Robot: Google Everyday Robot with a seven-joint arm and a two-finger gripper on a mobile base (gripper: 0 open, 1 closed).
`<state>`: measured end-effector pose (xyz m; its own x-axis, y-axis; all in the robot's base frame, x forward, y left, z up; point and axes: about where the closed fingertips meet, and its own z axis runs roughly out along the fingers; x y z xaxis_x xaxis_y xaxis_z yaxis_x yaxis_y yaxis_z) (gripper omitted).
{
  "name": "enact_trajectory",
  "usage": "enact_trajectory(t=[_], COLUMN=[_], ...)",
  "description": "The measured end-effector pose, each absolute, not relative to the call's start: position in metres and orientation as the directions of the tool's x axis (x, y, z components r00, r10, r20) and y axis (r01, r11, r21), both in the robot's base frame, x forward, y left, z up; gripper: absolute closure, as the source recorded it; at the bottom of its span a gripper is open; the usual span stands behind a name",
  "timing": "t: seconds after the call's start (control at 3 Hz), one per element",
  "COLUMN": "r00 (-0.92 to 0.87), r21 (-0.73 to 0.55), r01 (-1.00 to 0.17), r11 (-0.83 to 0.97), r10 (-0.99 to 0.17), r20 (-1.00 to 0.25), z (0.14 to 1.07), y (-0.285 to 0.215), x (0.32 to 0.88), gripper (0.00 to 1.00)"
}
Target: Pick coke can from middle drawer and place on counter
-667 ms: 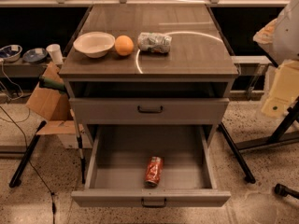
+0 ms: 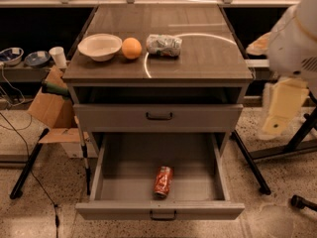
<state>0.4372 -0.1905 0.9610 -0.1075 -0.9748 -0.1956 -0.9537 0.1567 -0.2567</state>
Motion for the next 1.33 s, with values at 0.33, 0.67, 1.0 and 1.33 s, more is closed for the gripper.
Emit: enact_trajectory(t=[0.33, 0.67, 1.0, 1.33], r00=[0.121, 0.409, 0.676, 0.720], r21=[-0.241, -0.154, -0.021, -0.011], r01=[-0.967, -0.906, -0.737, -0.693], r11=[-0.083, -0.395, -0.676, -0.721], r10=[-0.981, -0.909, -0.734, -0.691], r20=[-0.150, -0.076, -0.062, -0.062], z=[0.917, 0.855, 0.796, 0.791], y=[-0.144, -0.096, -0.052, -0.046], x=[0.432, 0.419, 0.399, 0.397], gripper=[0.00, 0.00, 0.00, 0.00])
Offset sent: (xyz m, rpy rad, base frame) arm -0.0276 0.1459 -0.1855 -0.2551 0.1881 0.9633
